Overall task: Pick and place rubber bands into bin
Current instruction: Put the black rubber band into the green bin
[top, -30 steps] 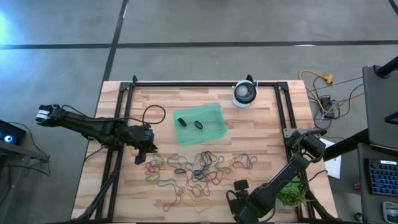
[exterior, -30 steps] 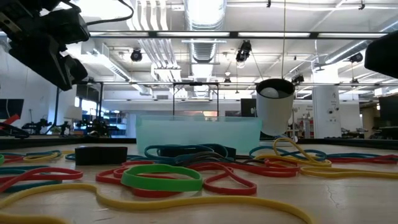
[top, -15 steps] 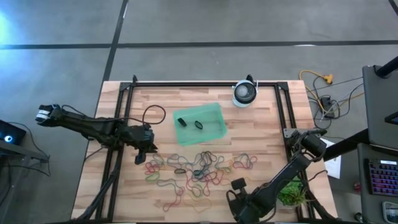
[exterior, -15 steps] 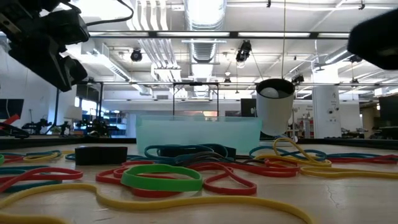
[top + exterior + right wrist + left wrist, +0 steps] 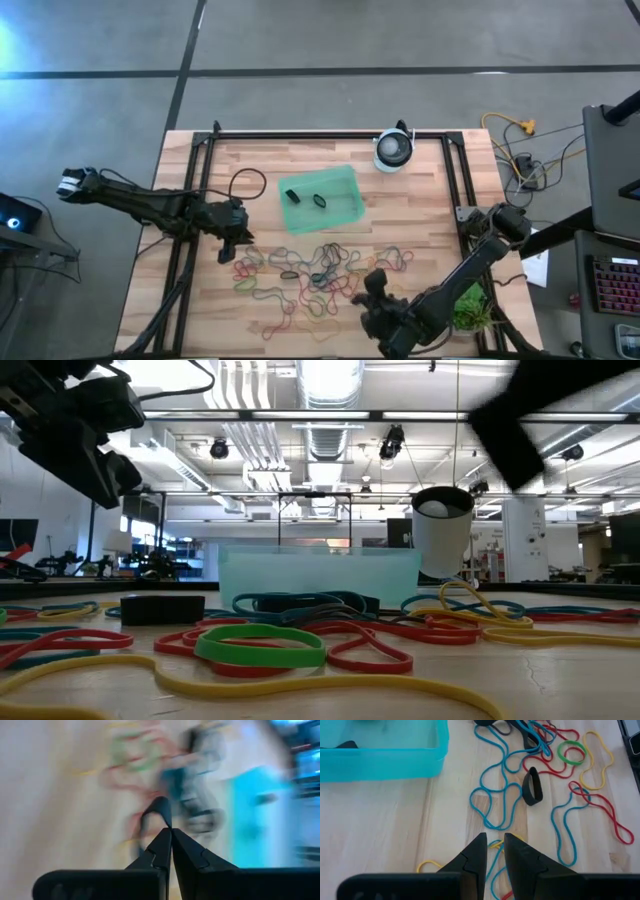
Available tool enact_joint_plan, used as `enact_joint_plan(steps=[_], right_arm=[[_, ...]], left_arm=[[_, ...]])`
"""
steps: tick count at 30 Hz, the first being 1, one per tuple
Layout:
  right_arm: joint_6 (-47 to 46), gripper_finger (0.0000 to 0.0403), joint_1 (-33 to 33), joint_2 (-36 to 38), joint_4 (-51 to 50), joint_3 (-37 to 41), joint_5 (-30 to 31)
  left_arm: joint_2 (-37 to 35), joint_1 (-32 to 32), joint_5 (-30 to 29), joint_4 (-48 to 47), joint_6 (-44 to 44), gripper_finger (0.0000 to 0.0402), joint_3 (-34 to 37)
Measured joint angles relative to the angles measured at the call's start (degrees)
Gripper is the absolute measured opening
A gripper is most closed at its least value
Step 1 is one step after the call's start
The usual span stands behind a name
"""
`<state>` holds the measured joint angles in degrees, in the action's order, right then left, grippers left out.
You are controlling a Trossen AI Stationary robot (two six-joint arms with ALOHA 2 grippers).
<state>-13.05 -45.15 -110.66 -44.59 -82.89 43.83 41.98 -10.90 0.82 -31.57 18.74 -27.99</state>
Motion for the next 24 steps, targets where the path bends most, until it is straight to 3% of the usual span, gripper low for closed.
enact_joint_plan(steps=[4,14,18,24], right_arm=[[1.3,0.0009,2.7,1.5,0.2,0.0,10.8],[4.5,0.0009,20.0,2.8,0.1,0.0,11.3],[8.0,0.0009,28.9,2.9,0.2,0.0,6.2],[14.6,0.0008,41.4,4.0,2.4,0.0,-9.7]], left_arm=[[0.0,0.0,-2.4,0.1,-0.3,0.0050,0.0],[0.0,0.0,-2.9,5.0,-3.6,0.0050,0.2],[0.0,0.0,-2.9,6.4,-4.6,0.0050,0.2],[0.0,0.0,-2.9,7.2,-5.9,0.0050,0.2]])
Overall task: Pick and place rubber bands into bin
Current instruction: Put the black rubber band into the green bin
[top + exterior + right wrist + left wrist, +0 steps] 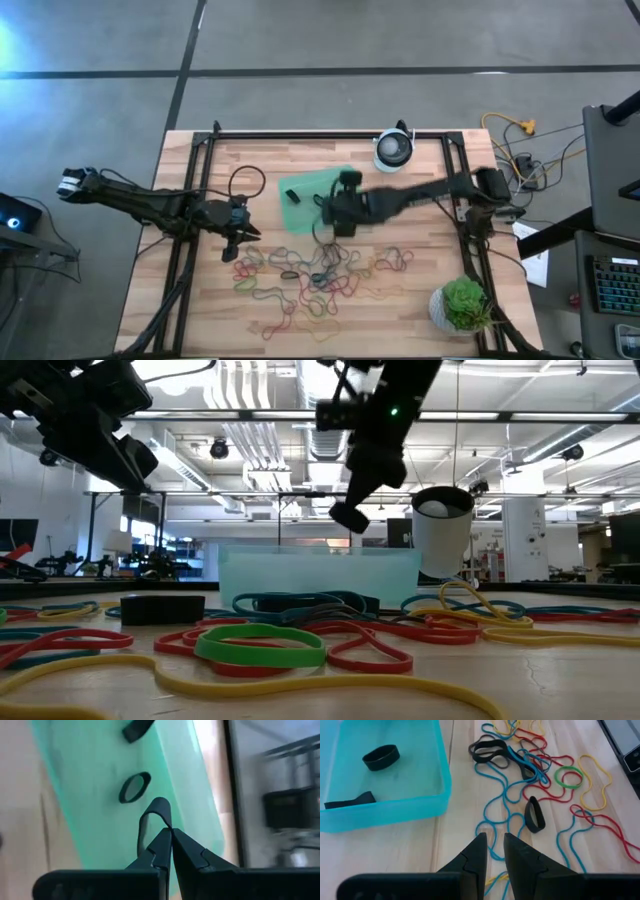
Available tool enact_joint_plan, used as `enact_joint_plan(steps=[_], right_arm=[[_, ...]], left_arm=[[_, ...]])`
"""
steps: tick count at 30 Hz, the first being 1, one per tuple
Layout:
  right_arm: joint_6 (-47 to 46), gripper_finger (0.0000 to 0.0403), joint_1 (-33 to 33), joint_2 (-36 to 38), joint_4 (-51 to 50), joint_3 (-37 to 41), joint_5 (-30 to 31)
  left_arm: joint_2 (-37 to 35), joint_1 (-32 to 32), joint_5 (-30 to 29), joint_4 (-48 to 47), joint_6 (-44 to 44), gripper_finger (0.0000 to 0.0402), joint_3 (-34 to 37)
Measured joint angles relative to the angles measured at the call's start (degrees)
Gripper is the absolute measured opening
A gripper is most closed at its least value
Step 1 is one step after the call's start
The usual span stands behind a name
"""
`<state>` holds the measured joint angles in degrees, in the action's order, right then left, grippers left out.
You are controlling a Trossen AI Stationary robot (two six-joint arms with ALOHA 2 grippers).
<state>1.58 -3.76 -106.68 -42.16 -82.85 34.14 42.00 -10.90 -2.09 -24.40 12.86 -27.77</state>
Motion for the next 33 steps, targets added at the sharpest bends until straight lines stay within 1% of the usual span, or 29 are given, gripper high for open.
enact_joint_plan(steps=[5,8,10,15,17,21,25,28,30,33], right_arm=[[3.9,0.0008,6.9,0.1,4.3,0.0,-9.2],[5.0,0.0008,9.1,0.2,6.4,0.0,-14.5],[5.0,0.0008,9.9,0.2,7.1,0.0,-16.3],[4.6,0.0009,10.4,0.2,7.6,0.0,-16.6],[4.7,0.0015,10.3,0.2,7.6,0.0,-17.2],[4.6,0.0047,10.6,0.2,8.5,0.0,-20.9],[5.3,0.0089,10.7,0.2,8.5,0.0,-20.9],[6.6,0.0112,10.6,0.6,7.2,0.0,-20.9],[7.5,0.0122,9.9,1.5,5.9,0.0,-21.0],[7.9,0.0131,8.0,3.7,4.5,0.0,-21.0]], left_arm=[[0.0,0.0,0.0,0.0,-0.1,0.0050,0.0],[0.0,0.0,0.0,0.0,-0.1,0.0050,0.0],[0.0,0.0,0.0,0.0,-0.3,0.0050,0.0],[0.0,0.0,0.0,0.0,-0.3,0.0050,0.0],[0.0,0.0,0.0,0.0,-0.3,0.0050,0.0],[0.0,0.0,-0.6,0.0,-0.3,0.0050,0.0],[0.0,0.0,-1.4,0.1,-0.5,0.0050,0.0],[0.2,0.0,-1.3,1.4,-1.6,0.0050,0.1],[1.9,-0.1,0.0,3.6,-2.3,0.0050,0.1],[5.9,-0.3,3.8,6.3,-4.1,0.0050,0.1]])
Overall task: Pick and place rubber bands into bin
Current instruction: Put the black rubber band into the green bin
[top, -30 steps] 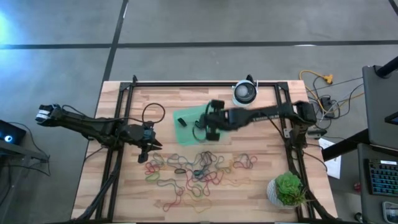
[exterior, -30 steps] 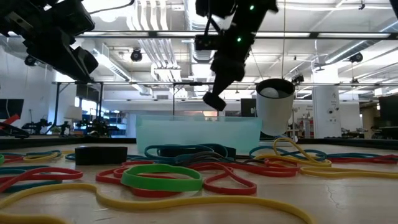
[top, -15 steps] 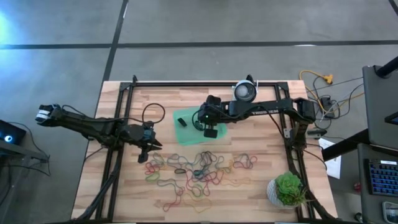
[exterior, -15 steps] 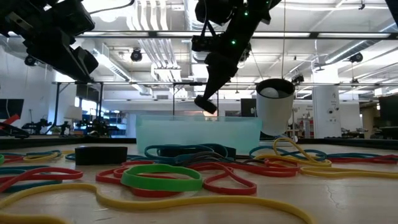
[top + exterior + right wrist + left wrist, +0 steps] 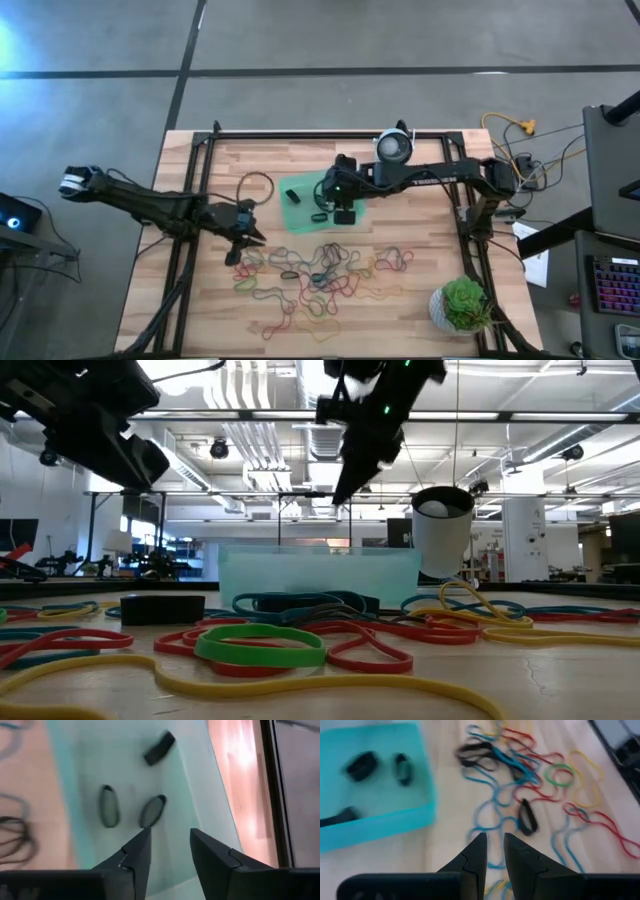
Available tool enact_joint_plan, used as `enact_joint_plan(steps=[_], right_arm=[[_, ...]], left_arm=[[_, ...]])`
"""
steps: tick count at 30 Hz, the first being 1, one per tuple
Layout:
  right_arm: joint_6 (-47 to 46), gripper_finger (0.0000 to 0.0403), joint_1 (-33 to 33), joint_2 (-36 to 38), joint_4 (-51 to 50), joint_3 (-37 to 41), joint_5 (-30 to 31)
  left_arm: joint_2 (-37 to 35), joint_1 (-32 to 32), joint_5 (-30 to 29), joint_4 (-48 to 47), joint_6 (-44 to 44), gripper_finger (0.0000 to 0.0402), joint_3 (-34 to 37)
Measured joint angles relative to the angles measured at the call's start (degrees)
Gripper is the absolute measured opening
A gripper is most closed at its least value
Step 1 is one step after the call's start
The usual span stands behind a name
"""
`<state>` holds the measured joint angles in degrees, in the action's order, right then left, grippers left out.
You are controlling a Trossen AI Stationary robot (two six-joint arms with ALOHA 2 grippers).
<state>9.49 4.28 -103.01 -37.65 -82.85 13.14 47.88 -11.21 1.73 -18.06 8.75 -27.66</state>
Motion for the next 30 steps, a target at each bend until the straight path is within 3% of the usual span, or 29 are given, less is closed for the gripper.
enact_joint_plan(steps=[12,24,30], right_arm=[[-5.9,0.0123,-14.0,15.1,-6.7,1.3,1.0],[-22.3,0.0115,-31.9,31.4,-10.2,15.4,21.1],[-31.5,0.0114,-38.4,37.8,-9.3,25.3,27.0]], left_arm=[[19.3,-4.9,0.9,6.3,3.0,0.0050,-3.1],[31.4,-11.7,-4.8,6.6,2.9,0.0050,-14.4],[36.8,-15.0,-8.2,5.4,3.0,0.0050,-19.5]])
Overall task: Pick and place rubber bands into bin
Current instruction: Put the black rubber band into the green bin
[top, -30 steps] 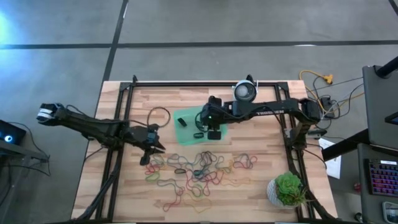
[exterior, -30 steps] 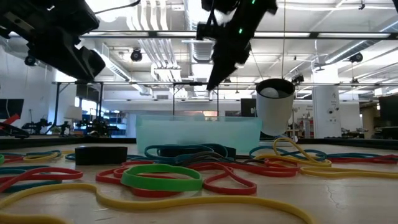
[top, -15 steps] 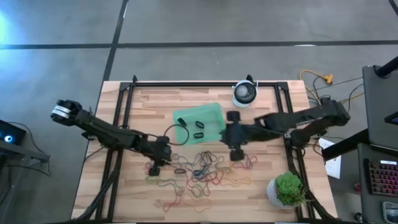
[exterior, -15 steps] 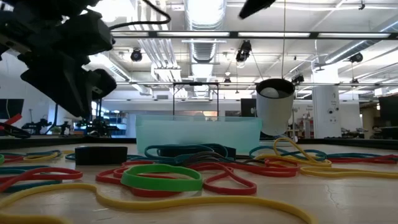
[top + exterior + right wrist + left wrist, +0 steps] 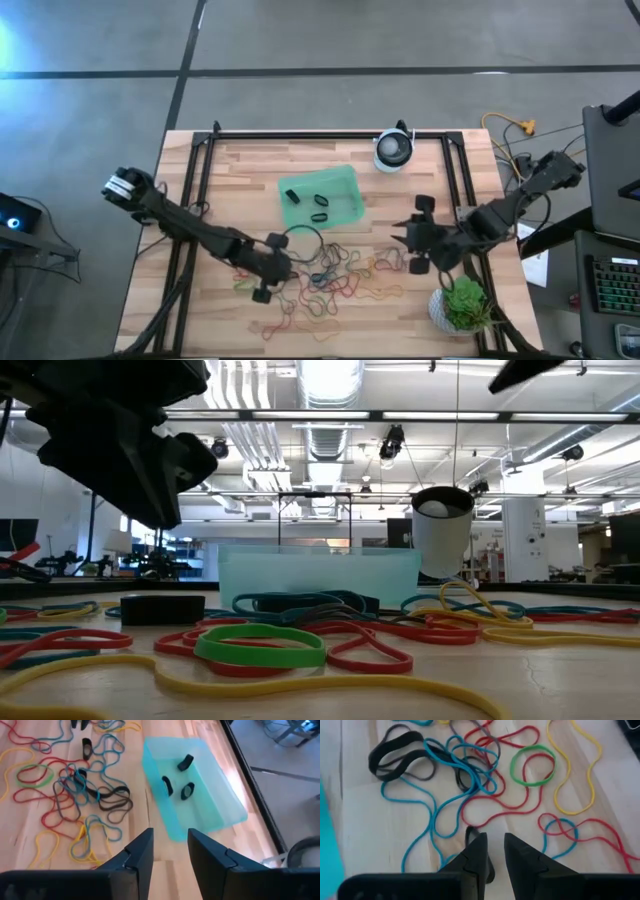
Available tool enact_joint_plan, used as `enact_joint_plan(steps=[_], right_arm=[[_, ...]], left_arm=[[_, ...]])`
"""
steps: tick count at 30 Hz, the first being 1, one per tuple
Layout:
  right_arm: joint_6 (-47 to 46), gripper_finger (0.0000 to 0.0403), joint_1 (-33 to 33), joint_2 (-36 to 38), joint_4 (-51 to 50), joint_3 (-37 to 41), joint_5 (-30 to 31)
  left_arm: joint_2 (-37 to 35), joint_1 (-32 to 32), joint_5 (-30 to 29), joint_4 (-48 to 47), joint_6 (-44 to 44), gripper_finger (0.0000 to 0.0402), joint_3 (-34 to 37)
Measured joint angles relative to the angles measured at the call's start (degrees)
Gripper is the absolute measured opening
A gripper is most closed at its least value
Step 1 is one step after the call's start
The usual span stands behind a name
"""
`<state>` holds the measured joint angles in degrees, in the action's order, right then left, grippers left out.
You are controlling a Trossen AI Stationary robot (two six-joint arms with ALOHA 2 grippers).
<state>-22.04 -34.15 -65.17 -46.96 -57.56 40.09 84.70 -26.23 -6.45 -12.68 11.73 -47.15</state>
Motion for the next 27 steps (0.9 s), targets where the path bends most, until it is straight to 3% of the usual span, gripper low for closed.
enact_joint_plan(steps=[6,12,27], right_arm=[[-1.1,0.0111,-3.1,3.3,6.6,7.4,3.4],[0.0,0.0109,-3.4,4.1,10.9,11.1,3.8],[2.9,0.0109,-3.4,3.9,15.1,11.6,4.0]], left_arm=[[4.9,-2.4,-4.1,-6.8,0.1,0.0050,-5.4],[8.0,-3.1,-4.4,-8.6,0.2,0.0050,-8.5],[8.1,-3.0,-4.9,-10.0,4.4,0.0050,-6.2]])
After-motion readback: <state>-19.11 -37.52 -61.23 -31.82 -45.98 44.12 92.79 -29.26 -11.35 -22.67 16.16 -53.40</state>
